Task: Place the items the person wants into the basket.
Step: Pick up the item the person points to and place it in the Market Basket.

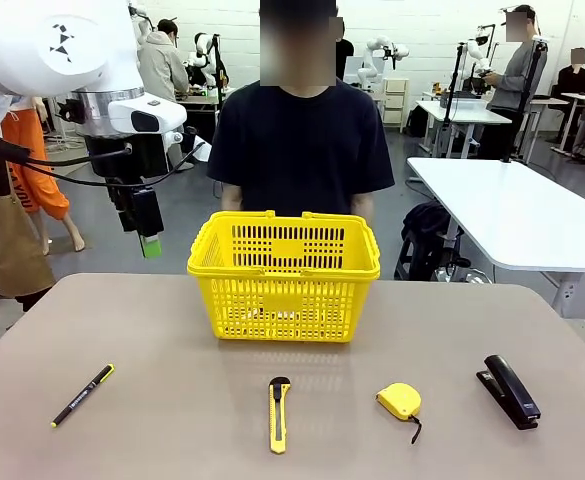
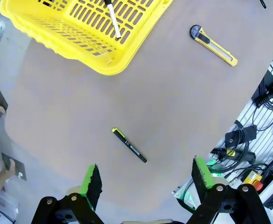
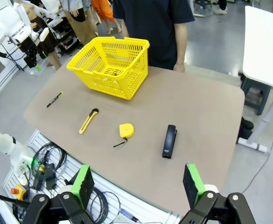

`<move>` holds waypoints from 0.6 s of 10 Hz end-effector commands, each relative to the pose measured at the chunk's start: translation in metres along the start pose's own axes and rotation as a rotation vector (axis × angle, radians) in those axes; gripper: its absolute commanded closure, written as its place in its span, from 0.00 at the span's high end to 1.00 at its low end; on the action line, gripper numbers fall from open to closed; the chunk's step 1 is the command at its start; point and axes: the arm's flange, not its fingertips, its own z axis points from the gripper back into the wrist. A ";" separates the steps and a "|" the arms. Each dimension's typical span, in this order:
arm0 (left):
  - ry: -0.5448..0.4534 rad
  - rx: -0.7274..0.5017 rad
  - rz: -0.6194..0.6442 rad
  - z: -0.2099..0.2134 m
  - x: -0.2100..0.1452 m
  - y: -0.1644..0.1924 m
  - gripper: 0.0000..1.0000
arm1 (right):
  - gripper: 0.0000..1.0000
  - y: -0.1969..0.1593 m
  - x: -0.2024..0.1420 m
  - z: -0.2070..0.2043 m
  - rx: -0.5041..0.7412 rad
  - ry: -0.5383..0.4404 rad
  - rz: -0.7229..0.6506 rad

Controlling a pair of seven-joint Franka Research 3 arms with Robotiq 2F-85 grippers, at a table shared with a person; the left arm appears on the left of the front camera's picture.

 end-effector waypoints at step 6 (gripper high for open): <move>-0.581 -0.208 -0.366 0.101 -0.201 0.006 1.00 | 1.00 0.005 -0.003 0.007 0.001 -0.009 0.008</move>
